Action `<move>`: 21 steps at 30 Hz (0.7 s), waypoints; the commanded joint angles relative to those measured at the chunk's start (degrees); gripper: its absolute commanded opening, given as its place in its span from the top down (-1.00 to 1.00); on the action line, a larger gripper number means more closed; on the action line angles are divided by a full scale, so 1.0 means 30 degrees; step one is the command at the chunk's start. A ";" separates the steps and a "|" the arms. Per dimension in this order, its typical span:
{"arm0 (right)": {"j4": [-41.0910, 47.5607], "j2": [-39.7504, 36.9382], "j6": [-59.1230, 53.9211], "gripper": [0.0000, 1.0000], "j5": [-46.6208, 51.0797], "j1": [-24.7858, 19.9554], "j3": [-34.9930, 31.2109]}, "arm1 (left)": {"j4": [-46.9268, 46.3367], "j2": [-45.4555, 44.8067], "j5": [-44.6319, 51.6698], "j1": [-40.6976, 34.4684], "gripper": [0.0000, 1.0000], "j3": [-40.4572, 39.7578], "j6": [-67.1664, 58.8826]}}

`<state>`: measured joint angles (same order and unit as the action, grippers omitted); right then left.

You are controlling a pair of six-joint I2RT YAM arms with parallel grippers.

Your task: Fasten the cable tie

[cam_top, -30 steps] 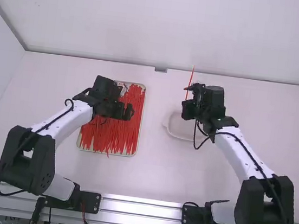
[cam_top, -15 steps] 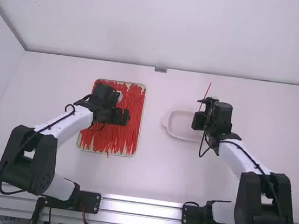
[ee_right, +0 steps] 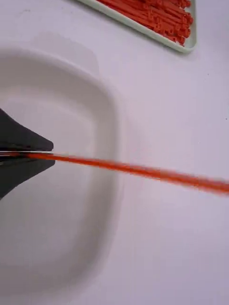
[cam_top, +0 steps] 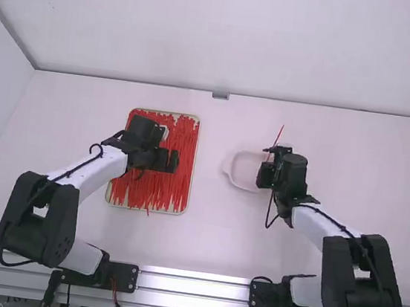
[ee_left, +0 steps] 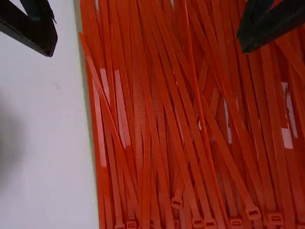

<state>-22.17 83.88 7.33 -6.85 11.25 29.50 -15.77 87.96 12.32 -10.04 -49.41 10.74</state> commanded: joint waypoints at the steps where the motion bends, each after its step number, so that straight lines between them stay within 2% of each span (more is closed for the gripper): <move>1: -0.0044 -0.0233 0.0058 0.82 0.0313 -0.0015 -0.0153 | -0.0073 -0.0036 0.0226 -0.0277 -0.99 0.0168 0.0117; 4: -0.0051 -0.0233 0.0066 0.76 0.0313 -0.0015 -0.0146 | 0.0073 -0.0036 0.0233 -0.0291 -0.99 0.0248 0.0109; 5: -0.0051 -0.0233 0.0058 0.53 0.0321 -0.0015 -0.0146 | 0.0073 -0.0036 0.0226 -0.0255 -0.99 0.0262 0.0117; 6: -0.0058 -0.0233 0.0058 0.44 0.0321 -0.0015 -0.0146 | 0.0066 -0.0036 0.0226 -0.0262 -0.99 0.0262 0.0117; 7: -0.0124 -0.0233 0.0058 -0.97 0.0313 -0.0015 -0.0146 | 0.0029 -0.0036 0.0248 -0.0306 -0.99 0.0262 0.0073; 15: -0.0692 -0.0248 0.0051 -0.98 0.0168 -0.0015 0.0270 | 0.0036 -0.0219 0.0087 -0.0335 -0.99 0.0270 0.0124; 21: 0.2324 -0.2288 -0.0860 -0.97 0.0051 -0.0015 0.1246 | -0.0335 -0.1865 -0.0860 -0.0423 -0.99 0.0772 -0.0087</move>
<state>-15.79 81.17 5.98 -6.96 11.25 30.26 -16.29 86.04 11.16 -10.59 -48.25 10.70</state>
